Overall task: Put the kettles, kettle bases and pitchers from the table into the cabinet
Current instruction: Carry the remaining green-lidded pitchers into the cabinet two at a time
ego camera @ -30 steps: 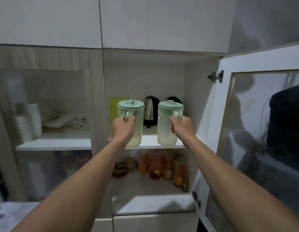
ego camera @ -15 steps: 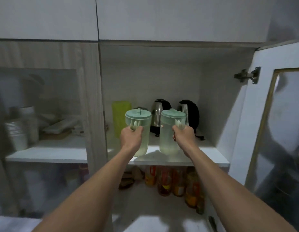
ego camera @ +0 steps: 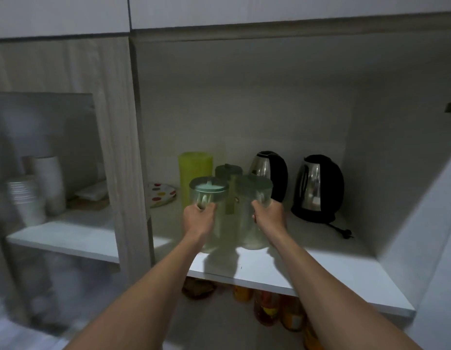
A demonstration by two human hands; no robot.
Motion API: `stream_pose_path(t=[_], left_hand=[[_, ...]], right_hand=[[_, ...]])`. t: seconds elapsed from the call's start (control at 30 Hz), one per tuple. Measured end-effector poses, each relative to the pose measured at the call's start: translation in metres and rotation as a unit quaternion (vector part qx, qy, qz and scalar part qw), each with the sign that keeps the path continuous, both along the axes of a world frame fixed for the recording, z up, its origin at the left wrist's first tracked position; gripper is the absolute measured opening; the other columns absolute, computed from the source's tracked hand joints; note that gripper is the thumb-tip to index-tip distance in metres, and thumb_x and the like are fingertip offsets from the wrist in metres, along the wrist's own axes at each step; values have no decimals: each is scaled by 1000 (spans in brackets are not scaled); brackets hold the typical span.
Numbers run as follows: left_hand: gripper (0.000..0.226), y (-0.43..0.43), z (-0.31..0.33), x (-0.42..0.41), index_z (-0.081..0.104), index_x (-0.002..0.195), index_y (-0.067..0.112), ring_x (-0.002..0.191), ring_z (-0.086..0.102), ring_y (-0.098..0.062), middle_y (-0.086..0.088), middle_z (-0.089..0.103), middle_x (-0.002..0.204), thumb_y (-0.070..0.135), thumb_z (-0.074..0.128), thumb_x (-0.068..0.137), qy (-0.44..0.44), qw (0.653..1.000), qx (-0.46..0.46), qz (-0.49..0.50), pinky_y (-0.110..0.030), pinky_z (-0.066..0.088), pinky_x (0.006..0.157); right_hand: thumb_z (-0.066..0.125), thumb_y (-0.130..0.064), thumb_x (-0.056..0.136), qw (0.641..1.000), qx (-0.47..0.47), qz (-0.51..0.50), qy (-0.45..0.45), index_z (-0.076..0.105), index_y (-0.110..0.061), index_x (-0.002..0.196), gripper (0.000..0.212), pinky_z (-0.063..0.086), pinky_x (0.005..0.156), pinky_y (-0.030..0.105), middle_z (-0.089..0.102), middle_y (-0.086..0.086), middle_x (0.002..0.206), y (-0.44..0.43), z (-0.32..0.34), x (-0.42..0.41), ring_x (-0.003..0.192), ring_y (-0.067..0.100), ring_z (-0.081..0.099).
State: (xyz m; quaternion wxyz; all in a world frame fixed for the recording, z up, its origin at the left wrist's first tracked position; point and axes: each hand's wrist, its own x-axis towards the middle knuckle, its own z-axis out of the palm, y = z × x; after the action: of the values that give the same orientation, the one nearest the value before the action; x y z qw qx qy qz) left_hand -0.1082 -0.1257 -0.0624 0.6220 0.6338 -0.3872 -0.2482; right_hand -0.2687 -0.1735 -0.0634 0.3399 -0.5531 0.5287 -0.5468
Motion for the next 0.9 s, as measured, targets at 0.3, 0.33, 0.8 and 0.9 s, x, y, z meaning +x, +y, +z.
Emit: stream_pose_path(t=[0.3,0.33,0.8,0.9], left_hand=[[28,-44,-18,-2,65,71,7,55,53,-23,-6,57,58,26,64,93,13,1000,21,10,-29,42,56],[30,-50,-18,-3,65,71,7,57,55,-25,-6,58,58,27,64,93,11,1000,23,13,-30,43,58],[21,-77,-11,0,63,84,13,74,58,-32,-12,64,78,33,60,90,-81,993,88,6,-34,43,64],[25,-63,-2,6,63,95,16,79,58,-30,-8,64,87,40,65,89,-104,990,91,-1,-31,43,67]], right_hand=[[66,-19,91,999,10,19,-24,71,-12,87,9,43,64,28,70,2,75,-44,-24,5,71,23,66],[66,-18,91,999,10,20,-27,69,-14,84,8,43,64,28,69,2,74,-48,-24,6,70,23,64],[69,-25,88,999,40,20,22,72,-10,85,16,58,73,39,77,11,86,-66,-29,10,84,32,74],[72,-31,88,998,37,8,45,74,-10,98,23,44,68,25,76,5,91,-43,-11,6,88,25,73]])
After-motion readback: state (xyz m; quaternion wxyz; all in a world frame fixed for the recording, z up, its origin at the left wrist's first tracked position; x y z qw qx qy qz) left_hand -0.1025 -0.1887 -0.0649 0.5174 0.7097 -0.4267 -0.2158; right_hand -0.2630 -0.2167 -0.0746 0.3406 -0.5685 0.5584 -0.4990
